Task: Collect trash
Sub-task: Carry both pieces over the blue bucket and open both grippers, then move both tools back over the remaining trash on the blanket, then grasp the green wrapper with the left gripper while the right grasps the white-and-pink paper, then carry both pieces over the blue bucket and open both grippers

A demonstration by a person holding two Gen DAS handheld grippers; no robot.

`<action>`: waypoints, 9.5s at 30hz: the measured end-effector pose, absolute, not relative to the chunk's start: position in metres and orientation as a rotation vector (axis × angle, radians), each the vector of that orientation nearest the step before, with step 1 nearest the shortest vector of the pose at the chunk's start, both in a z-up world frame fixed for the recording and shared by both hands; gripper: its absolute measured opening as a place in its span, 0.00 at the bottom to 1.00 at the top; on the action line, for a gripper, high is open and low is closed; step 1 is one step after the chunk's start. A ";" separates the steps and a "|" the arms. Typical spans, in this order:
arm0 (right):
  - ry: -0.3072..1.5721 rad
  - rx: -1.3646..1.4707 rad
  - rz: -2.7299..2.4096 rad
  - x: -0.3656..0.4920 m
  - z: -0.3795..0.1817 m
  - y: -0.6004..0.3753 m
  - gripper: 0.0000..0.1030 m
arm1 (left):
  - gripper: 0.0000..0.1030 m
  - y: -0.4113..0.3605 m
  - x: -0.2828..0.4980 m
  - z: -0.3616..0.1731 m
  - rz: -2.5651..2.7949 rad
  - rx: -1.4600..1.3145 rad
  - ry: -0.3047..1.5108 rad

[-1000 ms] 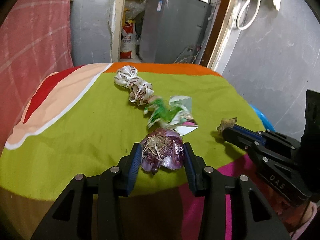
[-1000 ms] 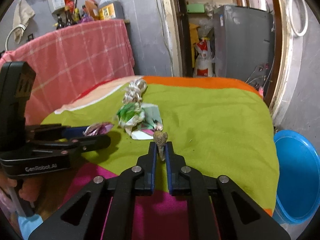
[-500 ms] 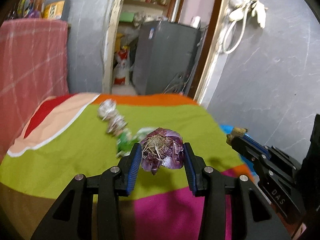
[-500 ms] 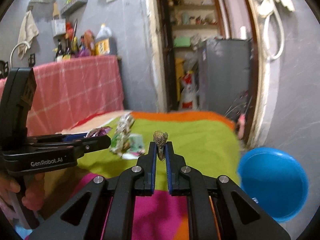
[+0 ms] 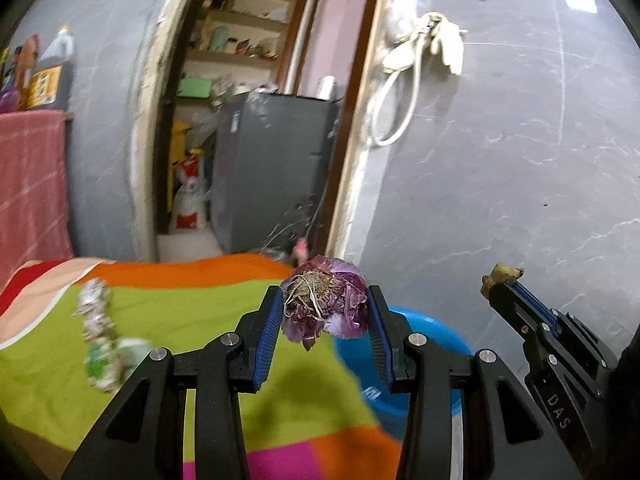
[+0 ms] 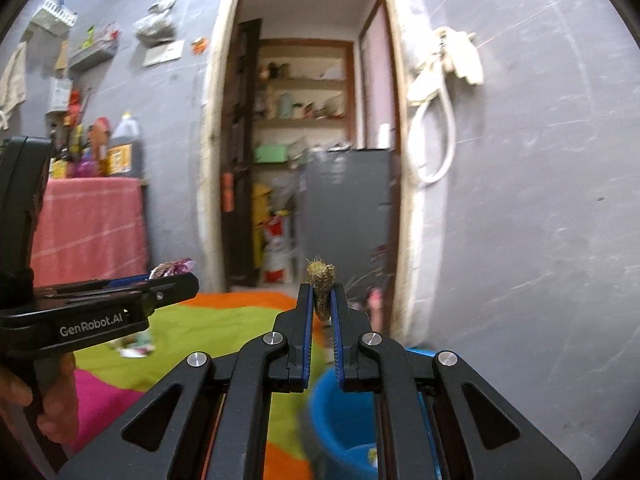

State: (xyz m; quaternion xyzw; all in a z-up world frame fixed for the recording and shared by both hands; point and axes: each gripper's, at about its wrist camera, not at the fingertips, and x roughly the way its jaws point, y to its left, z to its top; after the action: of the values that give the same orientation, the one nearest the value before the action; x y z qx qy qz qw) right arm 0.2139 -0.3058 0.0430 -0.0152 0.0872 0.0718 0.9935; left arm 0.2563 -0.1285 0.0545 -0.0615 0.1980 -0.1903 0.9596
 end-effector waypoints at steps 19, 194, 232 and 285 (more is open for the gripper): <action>0.223 0.092 -0.037 0.235 0.009 -0.404 0.07 | 0.36 -0.244 0.316 0.019 -0.520 -0.064 0.471; 0.887 -0.310 0.701 0.328 -0.037 -0.081 0.43 | 0.07 0.076 0.272 -0.017 -0.162 -0.376 0.875; 0.252 -0.067 0.182 0.236 0.042 -0.314 0.43 | 0.07 -0.137 0.262 0.043 -0.439 -0.129 0.389; 0.267 0.177 -0.104 0.261 0.006 -0.441 0.80 | 0.80 -0.223 0.336 0.011 -0.438 -0.141 0.513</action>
State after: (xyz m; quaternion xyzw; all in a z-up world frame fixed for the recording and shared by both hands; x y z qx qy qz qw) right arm 0.2612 -0.4411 0.0060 0.0883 0.1329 -0.0518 0.9858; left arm 0.3361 -0.2225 0.0109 -0.0691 0.2512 -0.2145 0.9413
